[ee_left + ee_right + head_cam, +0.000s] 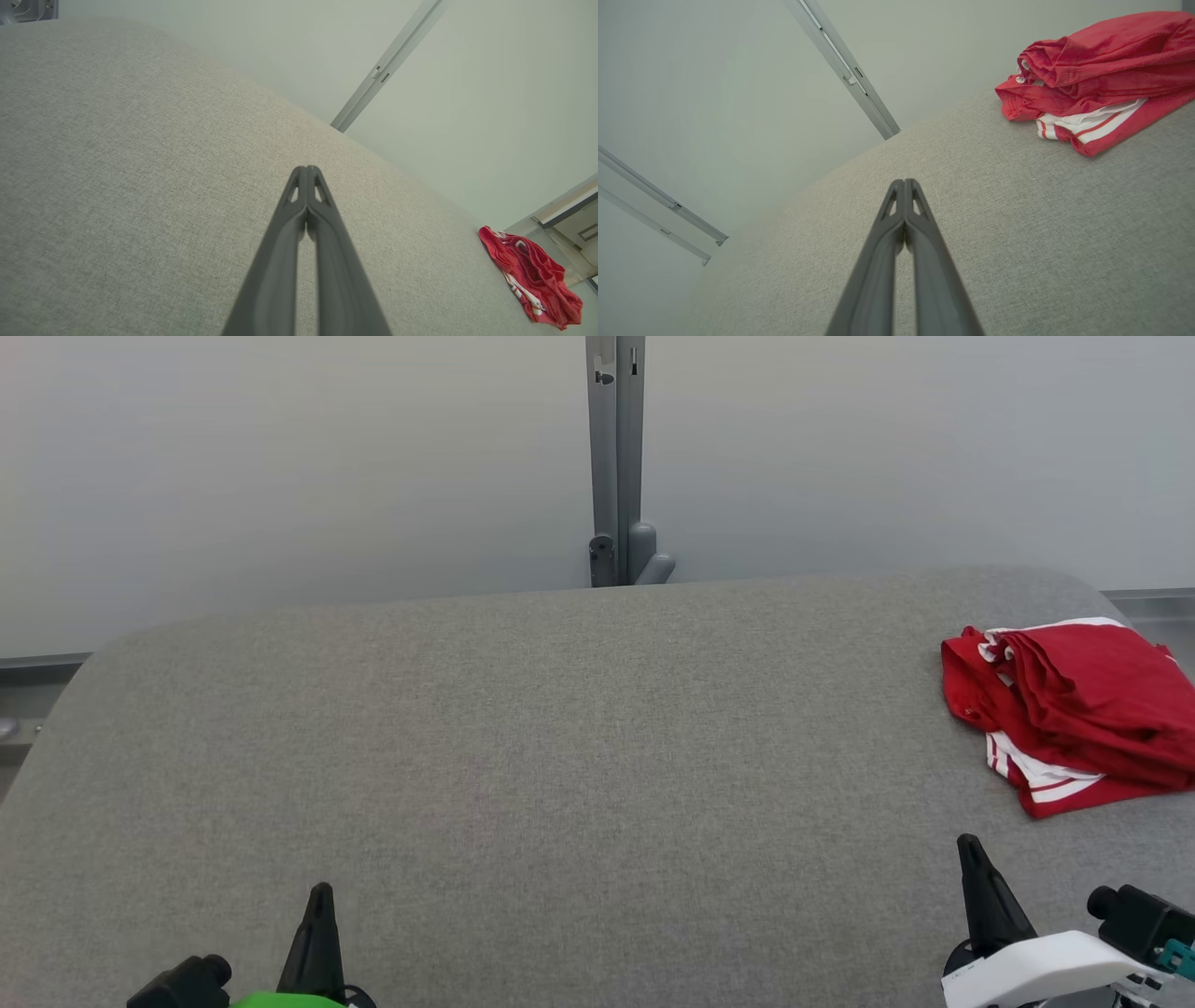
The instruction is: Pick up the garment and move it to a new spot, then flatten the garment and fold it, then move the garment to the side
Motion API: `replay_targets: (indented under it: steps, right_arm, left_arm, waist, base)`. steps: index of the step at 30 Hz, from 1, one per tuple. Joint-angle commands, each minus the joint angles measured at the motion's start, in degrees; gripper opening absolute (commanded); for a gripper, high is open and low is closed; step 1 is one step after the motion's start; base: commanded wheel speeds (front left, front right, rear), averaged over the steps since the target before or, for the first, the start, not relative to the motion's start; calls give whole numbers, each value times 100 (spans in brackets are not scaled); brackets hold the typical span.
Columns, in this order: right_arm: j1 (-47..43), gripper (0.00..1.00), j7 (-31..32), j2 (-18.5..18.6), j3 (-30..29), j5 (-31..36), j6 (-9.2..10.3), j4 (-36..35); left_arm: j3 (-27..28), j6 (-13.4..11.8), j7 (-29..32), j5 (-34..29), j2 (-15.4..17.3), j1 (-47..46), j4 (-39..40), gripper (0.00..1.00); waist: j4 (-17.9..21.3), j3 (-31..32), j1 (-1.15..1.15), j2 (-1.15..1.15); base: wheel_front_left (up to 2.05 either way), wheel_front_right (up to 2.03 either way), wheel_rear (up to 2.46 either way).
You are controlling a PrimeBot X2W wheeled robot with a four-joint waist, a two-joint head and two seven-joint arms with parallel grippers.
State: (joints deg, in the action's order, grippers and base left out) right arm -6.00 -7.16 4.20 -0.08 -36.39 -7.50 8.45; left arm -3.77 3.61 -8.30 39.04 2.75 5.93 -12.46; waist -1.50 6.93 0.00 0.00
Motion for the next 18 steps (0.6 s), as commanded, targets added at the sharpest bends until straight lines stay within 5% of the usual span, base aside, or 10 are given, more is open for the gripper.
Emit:
replay_targets:
  steps: [1, 18]
  right_arm:
    - [192, 0, 44, 14, -57, -210, 0, -42]
    - [453, 0, 407, -7, -320, -1482, 0, 112]
  left_arm:
    - [36, 46, 29, 179, 10, -219, 43, 0]
    - [140, 130, 309, 1421, 12, -584, -111, 0]
  waist:
    - [3, -10, 0, 0]
    - [28, -134, 0, 0]
  base:
    - [0, 0, 0]
    - [0, 0, 0]
